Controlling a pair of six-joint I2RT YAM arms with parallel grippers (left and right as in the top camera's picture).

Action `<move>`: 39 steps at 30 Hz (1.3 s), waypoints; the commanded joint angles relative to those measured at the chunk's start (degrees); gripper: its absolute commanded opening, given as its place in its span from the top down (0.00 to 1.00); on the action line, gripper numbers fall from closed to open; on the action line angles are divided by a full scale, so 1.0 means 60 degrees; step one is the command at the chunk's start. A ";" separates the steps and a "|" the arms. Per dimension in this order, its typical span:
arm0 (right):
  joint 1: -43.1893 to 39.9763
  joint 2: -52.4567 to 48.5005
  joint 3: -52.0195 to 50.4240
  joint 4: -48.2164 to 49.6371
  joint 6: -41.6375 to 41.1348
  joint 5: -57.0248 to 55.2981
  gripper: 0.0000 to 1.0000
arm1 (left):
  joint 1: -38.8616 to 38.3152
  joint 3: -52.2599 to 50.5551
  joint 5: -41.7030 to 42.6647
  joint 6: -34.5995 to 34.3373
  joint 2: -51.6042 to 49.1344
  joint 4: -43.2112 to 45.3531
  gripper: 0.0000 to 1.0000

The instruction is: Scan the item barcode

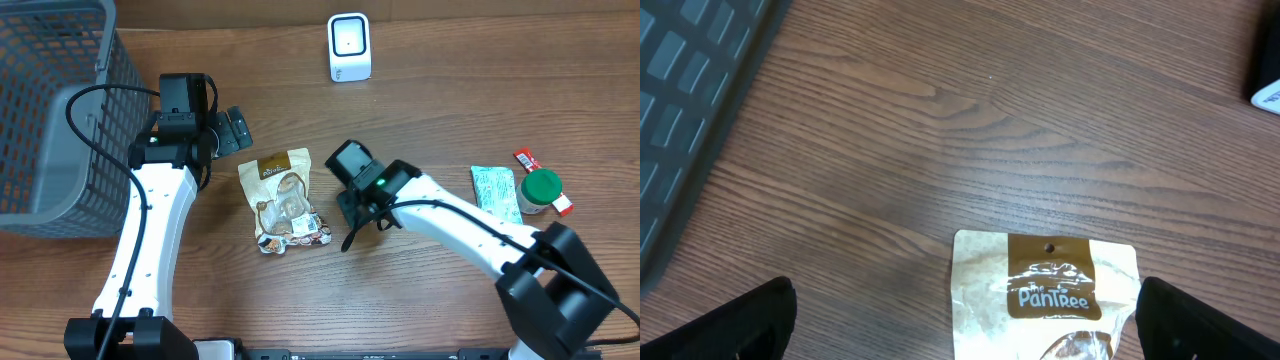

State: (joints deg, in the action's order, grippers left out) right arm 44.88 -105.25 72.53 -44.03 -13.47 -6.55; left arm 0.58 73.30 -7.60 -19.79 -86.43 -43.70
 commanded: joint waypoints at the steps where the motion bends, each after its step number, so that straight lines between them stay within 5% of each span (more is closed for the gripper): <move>1: 0.0321 -0.0375 0.0025 0.0084 -0.0029 -0.0787 0.57 | 0.0026 0.0098 -0.0113 -0.0062 -0.0076 0.0036 0.00; 7: 0.0834 -0.0892 0.0025 0.0310 -0.0029 -0.2721 0.57 | 0.0026 0.0098 -0.0113 -0.0062 -0.0076 0.0036 0.00; 29: 0.0984 -0.1778 0.0018 0.0375 -0.0029 -0.2976 0.67 | 0.0026 0.0098 -0.0113 -0.0062 -0.0076 0.0036 0.00; 31: 0.0984 -0.1774 0.0022 0.0379 -0.0029 -0.2973 0.72 | 0.0026 0.0098 -0.0113 -0.0062 -0.0076 0.0036 0.00; 34: 0.0984 -0.1767 0.0033 0.0350 -0.0033 -0.2918 0.94 | 0.0026 0.0098 -0.0113 -0.0062 -0.0076 0.0036 0.01; 39: 0.0933 -0.1443 0.0120 0.0357 -0.0040 -0.2288 0.97 | 0.0026 0.0098 -0.0113 -0.0062 -0.0076 0.0036 0.00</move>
State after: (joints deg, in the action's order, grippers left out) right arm 50.70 -113.93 72.86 -42.02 -13.41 -25.21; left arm 0.58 73.30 -7.60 -19.79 -86.43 -43.70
